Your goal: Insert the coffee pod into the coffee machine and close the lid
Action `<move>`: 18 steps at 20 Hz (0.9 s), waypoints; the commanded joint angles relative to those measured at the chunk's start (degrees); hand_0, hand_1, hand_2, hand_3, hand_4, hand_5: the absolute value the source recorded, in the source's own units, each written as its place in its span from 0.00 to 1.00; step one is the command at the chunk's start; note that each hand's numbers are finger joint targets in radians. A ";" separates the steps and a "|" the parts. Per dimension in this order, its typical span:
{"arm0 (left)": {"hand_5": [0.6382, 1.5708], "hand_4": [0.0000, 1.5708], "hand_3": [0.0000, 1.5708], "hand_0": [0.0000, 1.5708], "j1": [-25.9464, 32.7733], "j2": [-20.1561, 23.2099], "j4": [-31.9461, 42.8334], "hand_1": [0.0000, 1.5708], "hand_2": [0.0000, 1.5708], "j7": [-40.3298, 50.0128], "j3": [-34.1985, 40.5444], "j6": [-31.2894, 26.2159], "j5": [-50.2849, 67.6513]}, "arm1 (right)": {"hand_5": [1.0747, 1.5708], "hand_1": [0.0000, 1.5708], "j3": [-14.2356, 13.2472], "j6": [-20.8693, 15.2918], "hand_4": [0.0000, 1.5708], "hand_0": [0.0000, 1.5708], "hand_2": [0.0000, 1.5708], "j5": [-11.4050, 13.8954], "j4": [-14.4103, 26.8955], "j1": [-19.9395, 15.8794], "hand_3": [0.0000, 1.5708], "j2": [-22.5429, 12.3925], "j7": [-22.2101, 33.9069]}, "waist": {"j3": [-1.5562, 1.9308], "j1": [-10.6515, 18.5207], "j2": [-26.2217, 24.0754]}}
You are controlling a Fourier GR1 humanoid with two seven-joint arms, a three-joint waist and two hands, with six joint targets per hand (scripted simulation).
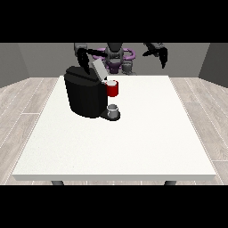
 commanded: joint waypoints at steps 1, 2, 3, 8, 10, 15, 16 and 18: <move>1.00 0.20 0.00 0.00 1.98 0.95 -1.99 0.00 0.00 -1.22 -0.68 0.41 0.14 | 1.00 0.00 0.59 0.17 0.00 0.00 0.00 -0.05 1.45 -3.79 0.00 0.20 0.17 | -0.01 -0.44 1.99; 1.00 0.20 0.00 0.00 4.02 -0.03 -5.56 0.00 0.00 0.77 -2.60 0.94 -0.79 | 1.00 0.00 0.02 -0.60 0.00 0.00 0.00 0.67 2.91 -2.31 0.00 -0.29 -1.93 | 0.00 0.54 1.00; 1.00 0.21 0.00 0.00 3.94 -0.25 -6.80 0.00 0.00 1.87 -2.59 1.45 -0.63 | 1.00 0.00 -0.86 2.83 0.00 0.00 0.00 -0.18 4.08 -1.74 0.00 -2.74 -3.84 | 0.00 0.82 1.80; 1.00 0.23 0.00 0.00 1.95 0.05 -7.72 0.00 0.00 4.00 -3.12 3.26 -1.24 | 1.00 0.00 0.12 -0.39 0.08 0.00 0.00 1.75 5.89 -5.99 0.00 -1.28 -4.02 | 0.00 1.36 3.93; 1.00 0.22 0.00 0.00 3.53 1.82 -3.95 0.00 0.00 -0.75 -1.00 2.99 -0.32 | 1.00 0.00 1.81 0.72 0.10 0.00 0.00 1.49 4.13 -5.49 0.00 0.34 -4.12 | -0.01 -1.27 4.01; 1.00 0.23 0.00 0.00 2.74 3.30 -2.41 0.00 0.00 -0.62 0.58 1.54 1.58 | 1.00 0.00 4.40 0.98 0.07 0.00 0.00 3.87 3.30 -9.82 0.00 0.23 -1.88 | -0.02 -0.30 4.25; 1.00 0.24 0.00 0.00 2.54 2.59 -4.78 0.00 0.00 1.32 -2.78 1.06 -0.58 | 1.00 0.00 3.59 -0.17 0.08 0.00 0.00 4.63 4.71 -12.61 0.00 -1.18 -0.55 | -0.01 2.08 4.41; 1.00 0.25 0.00 0.00 1.41 3.24 -4.31 0.00 0.00 1.37 -1.90 0.18 0.78 | 1.00 0.00 4.74 -0.02 0.07 0.00 0.00 5.20 4.19 -13.06 0.00 -0.18 -0.34 | -0.02 2.07 4.67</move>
